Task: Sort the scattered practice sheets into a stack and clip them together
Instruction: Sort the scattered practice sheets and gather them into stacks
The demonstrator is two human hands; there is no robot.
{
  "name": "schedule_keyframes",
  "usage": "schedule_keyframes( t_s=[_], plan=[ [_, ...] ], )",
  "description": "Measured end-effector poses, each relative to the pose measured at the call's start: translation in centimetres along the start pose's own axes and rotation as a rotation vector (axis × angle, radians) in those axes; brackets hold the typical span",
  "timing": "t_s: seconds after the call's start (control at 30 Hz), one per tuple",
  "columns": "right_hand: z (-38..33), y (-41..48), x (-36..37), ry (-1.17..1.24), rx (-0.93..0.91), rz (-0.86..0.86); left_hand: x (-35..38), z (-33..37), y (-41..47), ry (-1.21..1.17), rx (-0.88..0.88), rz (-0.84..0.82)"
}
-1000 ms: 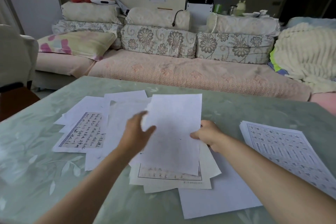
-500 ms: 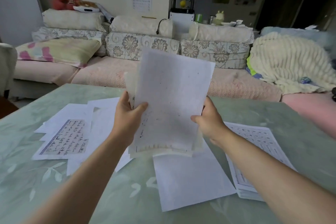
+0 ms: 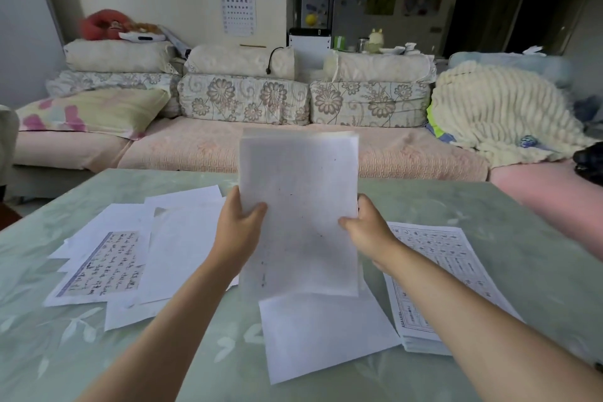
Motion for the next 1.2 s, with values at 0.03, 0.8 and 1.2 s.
schedule_keyframes(
  t_s=[0.03,0.8,1.2],
  plan=[
    [0.0,0.3,-0.1,-0.004,0.023,0.019,0.1,0.2,0.1,-0.024,-0.021,-0.037],
    [5.7,-1.5,0.9,-0.421,0.51,-0.141,2.4,-8.6,-3.9,1.022,-0.113,-0.438],
    [2.5,-2.0,-0.2,0.117,0.067,0.005,0.2,-6.0,-0.9,-0.061,-0.374,-0.164]
  ],
)
Point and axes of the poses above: each hand's wrist, its own y-axis towards the middle knuckle, its own x-axis out of the palm, z = x × y, the point moved 2 cm from there along y, towards the middle knuckle, and after that the axes turned 11 degrees about y, right-handed, at the moved point
